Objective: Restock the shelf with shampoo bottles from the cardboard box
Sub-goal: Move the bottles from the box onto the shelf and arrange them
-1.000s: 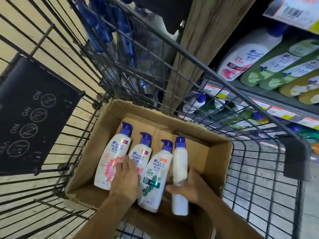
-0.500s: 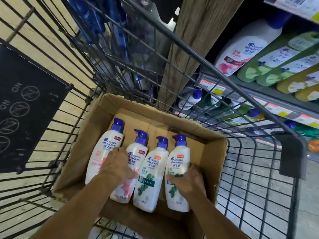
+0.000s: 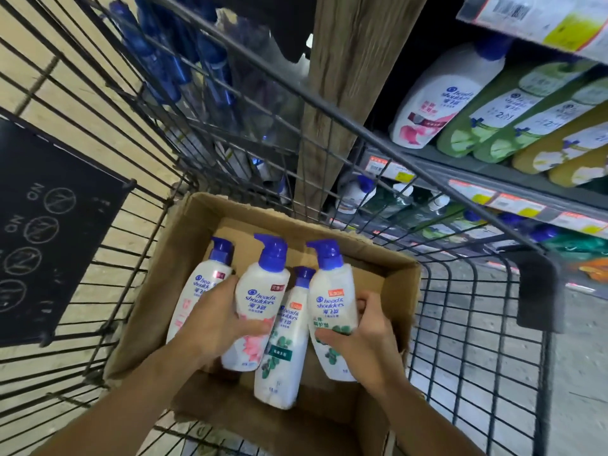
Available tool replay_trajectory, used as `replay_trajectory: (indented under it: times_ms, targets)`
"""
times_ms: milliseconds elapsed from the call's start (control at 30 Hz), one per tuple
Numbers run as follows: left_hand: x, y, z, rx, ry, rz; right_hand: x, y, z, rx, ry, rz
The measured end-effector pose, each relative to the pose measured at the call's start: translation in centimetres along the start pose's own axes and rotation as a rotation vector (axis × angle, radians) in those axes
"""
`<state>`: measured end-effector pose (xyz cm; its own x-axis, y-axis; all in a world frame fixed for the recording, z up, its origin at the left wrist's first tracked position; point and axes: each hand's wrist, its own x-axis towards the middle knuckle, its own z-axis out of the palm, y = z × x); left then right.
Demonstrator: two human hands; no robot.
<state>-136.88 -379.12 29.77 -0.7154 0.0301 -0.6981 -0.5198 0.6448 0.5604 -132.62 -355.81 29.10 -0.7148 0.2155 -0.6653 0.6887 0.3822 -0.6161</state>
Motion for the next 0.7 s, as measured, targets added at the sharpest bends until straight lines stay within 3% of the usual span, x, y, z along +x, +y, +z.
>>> replay_trajectory:
  times_ms: [433,700]
  targets:
    - [-6.6,14.8,-5.1,-0.126,0.278,0.409,-4.5,-10.0,-8.8,0.202,0.18,-0.428]
    - [-9.0,24.5,-5.9,-0.176,0.266,0.639,-7.1,-15.5,-17.8,0.316,0.368,-0.62]
